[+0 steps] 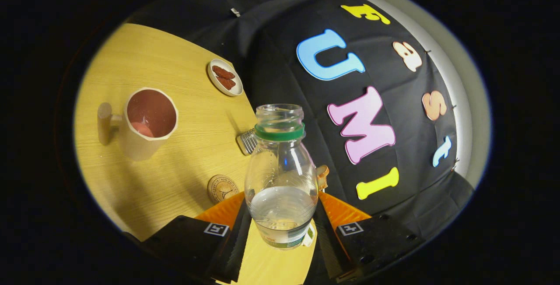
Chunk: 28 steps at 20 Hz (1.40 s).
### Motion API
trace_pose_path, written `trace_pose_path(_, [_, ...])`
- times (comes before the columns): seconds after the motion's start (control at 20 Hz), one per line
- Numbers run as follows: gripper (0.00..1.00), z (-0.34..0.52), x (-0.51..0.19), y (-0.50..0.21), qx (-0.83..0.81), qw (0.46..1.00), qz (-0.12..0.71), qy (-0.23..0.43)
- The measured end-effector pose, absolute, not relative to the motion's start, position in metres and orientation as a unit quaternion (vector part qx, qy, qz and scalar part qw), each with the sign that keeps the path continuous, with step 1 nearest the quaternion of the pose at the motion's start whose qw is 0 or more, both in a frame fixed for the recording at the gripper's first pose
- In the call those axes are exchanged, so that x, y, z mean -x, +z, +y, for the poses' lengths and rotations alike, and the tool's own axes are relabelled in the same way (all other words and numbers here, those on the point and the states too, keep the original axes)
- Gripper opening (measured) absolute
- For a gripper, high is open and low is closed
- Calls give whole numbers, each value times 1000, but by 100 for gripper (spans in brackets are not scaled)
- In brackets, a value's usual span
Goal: Take the bottle from table, then pour the juice into the cup, finally place the bottle on the coaster
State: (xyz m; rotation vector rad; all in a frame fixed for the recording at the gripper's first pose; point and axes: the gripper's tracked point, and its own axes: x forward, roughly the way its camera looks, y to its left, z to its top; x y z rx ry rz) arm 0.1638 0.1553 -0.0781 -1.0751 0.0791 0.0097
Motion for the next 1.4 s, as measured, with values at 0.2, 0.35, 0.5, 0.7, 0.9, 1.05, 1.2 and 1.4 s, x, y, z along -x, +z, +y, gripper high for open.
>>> trace_pose_path(0.2, [75,167,-179,-79,546,837,31,18])
trace_pose_path(0.35, [75,176,-188,-78,573,819,22,24])
trace_pose_path(0.5, [75,183,-193,-81,601,799,13,34])
trace_pose_path(0.7, [75,190,-195,-94,632,773,8,58])
trace_pose_path(0.9, [75,191,-195,-103,657,751,-2,70])
trace_pose_path(1.05, [75,193,-198,-108,678,731,-9,74])
trace_pose_path(1.2, [75,194,-200,-111,700,710,-11,79])
trace_pose_path(1.4, [75,193,-207,-113,715,693,-8,95])
